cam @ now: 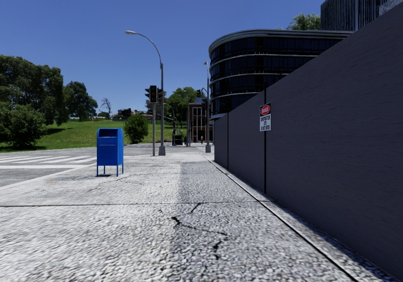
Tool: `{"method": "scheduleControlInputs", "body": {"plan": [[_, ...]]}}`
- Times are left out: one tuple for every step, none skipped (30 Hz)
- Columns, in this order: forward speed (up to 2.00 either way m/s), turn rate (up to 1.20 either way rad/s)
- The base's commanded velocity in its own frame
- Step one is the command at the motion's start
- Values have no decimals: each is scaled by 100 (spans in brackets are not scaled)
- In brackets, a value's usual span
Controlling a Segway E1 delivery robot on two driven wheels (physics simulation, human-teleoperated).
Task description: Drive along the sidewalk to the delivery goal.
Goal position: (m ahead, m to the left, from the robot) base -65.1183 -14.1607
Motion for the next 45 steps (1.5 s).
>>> {"method": "scheduleControlInputs", "body": {"plan": [[0,0],[0,0],[0,0],[0,0],[0,0],[0,0],[0,0],[0,0],[0,0],[0,0],[0,0],[0,0],[0,0],[0,0],[0,0],[0,0],[0,0],[0,0],[0,0],[0,0],[0,0],[0,0],[0,0],[0,0],[0,0],[0,0],[0,0],[0,0],[0,0],[0,0],[0,4],[0,4],[0,7],[0,8],[0,12],[0,23],[0,34],[0,53],[0,65],[0,73],[0,73],[0,82],[0,92],[0,102],[0,106]]}}
